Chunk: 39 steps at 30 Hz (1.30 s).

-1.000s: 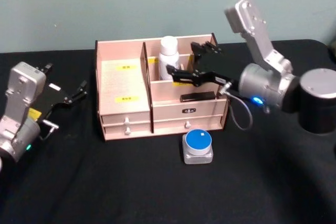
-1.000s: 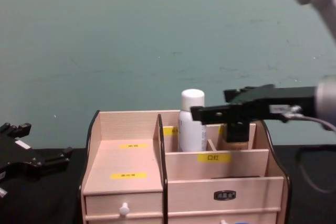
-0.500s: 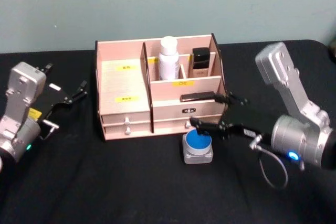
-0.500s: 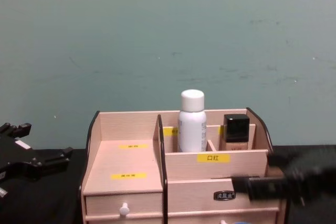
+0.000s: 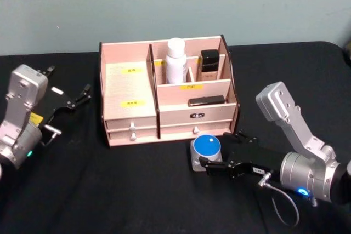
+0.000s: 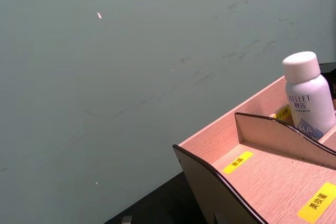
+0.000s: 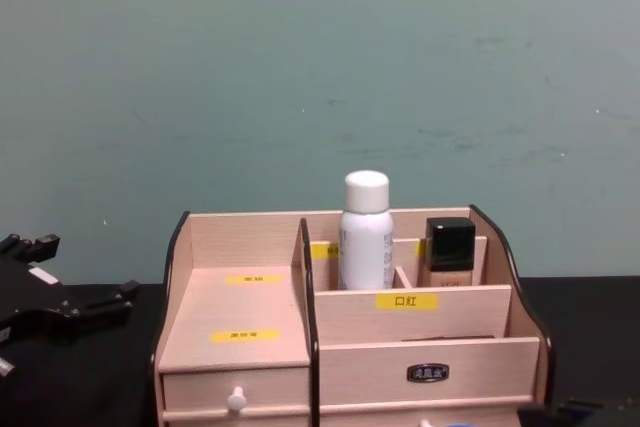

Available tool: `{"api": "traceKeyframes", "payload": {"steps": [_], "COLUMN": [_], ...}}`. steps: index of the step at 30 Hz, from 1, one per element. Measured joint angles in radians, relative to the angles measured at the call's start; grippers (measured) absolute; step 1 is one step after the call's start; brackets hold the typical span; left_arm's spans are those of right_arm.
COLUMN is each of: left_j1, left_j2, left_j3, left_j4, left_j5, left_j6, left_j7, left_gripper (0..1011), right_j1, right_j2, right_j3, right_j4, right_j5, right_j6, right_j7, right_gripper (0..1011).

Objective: Pick up the facial cleanser and watermelon frost from the table and place them into the tiered storage box.

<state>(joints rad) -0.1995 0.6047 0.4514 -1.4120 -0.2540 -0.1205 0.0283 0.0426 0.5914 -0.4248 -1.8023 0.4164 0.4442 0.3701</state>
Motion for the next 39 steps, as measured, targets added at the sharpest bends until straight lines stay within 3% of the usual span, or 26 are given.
{"api": "traceKeyframes", "payload": {"steps": [17,39], "left_j1": [0.0,0.0], "left_j2": [0.0,0.0], "left_j3": [0.0,0.0], "left_j4": [0.0,0.0], "left_j5": [0.0,0.0], "left_j6": [0.0,0.0], "left_j7": [0.0,0.0], "left_gripper": [1010,1010], "right_j1": [0.023,0.058], "right_j2": [-0.018,-0.069], "right_j3": [-0.014,-0.024], "right_j4": [0.038,0.116], "right_j5": [-0.078,-0.104], "right_j6": [-0.029,-0.043], "right_j7": [-0.006,0.03], "right_gripper": [1002,1003]}}
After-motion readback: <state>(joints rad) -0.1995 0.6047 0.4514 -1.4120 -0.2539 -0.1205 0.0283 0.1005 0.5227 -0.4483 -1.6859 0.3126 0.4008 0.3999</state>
